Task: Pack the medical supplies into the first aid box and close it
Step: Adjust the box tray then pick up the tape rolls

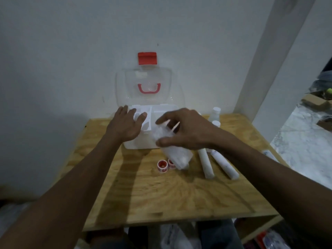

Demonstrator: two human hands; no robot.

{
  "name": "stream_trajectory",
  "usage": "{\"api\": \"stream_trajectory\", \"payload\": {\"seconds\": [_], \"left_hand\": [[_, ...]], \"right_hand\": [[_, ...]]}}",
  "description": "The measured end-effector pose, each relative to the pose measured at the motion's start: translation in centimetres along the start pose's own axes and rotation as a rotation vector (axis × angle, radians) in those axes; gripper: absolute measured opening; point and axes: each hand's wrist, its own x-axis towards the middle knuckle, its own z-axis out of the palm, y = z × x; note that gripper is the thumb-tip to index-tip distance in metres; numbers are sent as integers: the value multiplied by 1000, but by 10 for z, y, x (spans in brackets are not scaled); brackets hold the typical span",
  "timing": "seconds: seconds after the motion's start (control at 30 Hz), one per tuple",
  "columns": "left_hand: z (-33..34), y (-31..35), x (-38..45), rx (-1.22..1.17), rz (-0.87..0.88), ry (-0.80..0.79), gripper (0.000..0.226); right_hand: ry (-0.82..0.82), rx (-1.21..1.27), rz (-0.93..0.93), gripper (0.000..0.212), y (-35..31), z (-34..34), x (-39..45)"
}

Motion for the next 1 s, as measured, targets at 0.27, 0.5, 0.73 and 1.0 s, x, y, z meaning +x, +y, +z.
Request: {"api": "stream_trajectory", "payload": {"seconds": [0.27,0.5,0.73,1.0], "left_hand": [[0,4,-5,-25,-22,4,75],[-2,9,-8,18,-33,43,86],[1,8,-7,51,-32,30,81],[2,8,-7,43,-36,35,85]], "right_hand": [[358,33,284,58,1,-13,99],[223,-130,428,53,27,19,131],[54,-234,459,53,35,42,132],[1,-279,452,46,45,67,137]]}}
